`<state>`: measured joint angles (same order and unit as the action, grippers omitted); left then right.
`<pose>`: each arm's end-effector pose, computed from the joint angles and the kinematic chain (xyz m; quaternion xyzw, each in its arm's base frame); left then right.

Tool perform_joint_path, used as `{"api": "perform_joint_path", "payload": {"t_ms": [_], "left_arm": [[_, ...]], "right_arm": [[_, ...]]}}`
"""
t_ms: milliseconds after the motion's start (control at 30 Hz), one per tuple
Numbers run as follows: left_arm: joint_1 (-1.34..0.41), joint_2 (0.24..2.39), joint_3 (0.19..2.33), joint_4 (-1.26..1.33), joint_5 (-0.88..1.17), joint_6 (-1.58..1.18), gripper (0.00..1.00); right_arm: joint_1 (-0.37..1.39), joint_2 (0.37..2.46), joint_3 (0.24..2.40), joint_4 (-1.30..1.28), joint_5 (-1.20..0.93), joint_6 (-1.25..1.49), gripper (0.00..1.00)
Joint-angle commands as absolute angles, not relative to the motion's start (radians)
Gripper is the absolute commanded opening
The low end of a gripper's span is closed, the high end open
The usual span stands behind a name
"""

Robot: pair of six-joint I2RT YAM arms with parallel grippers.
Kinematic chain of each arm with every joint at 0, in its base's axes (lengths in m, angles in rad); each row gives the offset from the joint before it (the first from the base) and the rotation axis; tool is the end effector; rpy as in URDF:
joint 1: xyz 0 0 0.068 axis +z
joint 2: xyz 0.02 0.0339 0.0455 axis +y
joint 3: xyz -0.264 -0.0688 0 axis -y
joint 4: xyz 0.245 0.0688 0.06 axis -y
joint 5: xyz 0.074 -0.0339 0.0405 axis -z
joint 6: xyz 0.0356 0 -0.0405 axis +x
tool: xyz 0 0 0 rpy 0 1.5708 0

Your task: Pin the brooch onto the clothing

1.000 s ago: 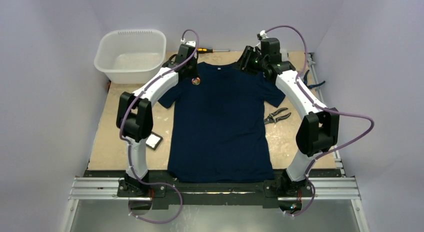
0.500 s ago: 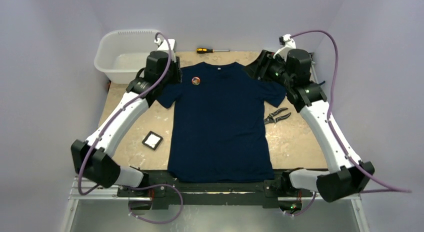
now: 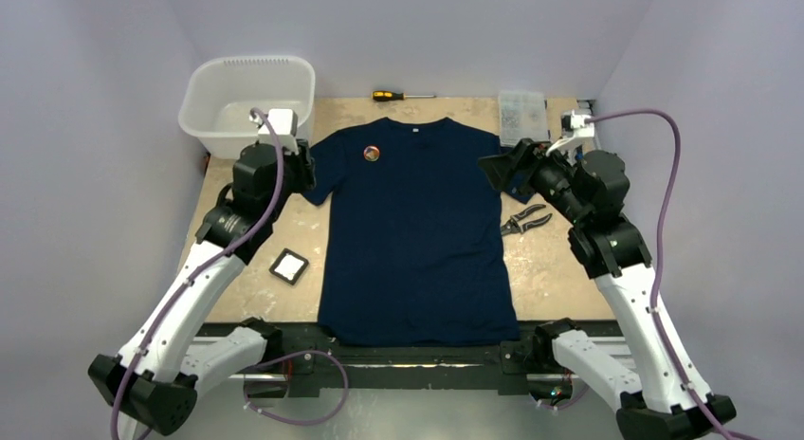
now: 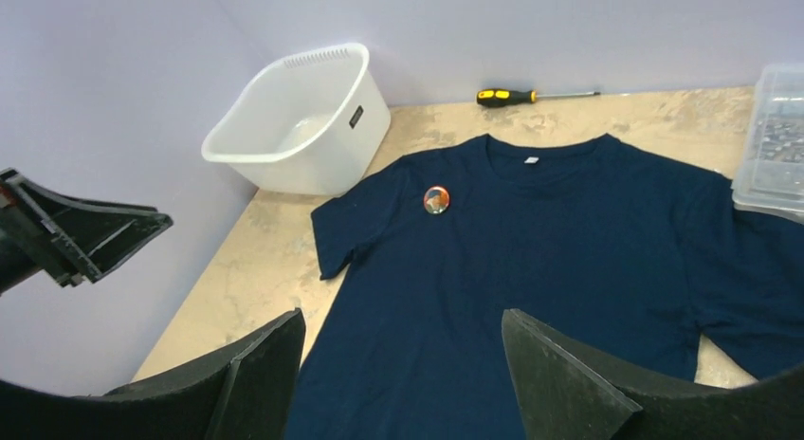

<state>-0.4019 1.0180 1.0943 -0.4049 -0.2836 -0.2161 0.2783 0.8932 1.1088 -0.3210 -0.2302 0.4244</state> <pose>0.2096 -0.0783 0.3818 -0.0072 0.8092 -0.0657 0.5838 0.1795 0.0597 0.4188 -0.0227 0.7421 0.3088 0.5945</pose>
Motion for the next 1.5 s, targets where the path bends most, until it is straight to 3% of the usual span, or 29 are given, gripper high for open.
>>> {"api": "perform_joint_path", "payload": {"t_ms": [0,67,167,200,367,767,1167,1467], "left_arm": [[-0.403,0.894,0.981,-0.314,-0.339,-0.171,0.45],[-0.403,0.827,0.901,-0.254,-0.342,-0.148,0.51],[-0.403,0.787,0.756,-0.139,-0.410,-0.116,0.67],[-0.403,0.787,0.710,-0.091,-0.428,-0.101,0.68],[-0.400,0.849,0.531,0.110,-0.591,-0.033,0.67],[-0.250,1.118,0.364,0.586,-0.355,0.019,0.70],[-0.217,1.411,0.238,1.119,-0.334,0.085,0.70],[-0.207,1.572,0.205,1.321,-0.332,0.099,0.69]], "right_arm": [[0.274,0.810,1.043,-0.268,-0.200,0.383,0.81],[0.274,0.781,1.020,-0.273,-0.192,0.374,0.82],[0.275,0.741,0.984,-0.272,-0.167,0.364,0.82],[0.274,0.732,0.965,-0.262,-0.152,0.364,0.83],[0.275,0.704,0.865,-0.216,-0.090,0.334,0.84],[0.274,0.587,0.707,-0.104,-0.134,0.307,0.88],[0.273,0.514,0.712,-0.134,-0.120,0.302,0.88],[0.274,0.514,0.721,-0.142,-0.121,0.315,0.88]]}}
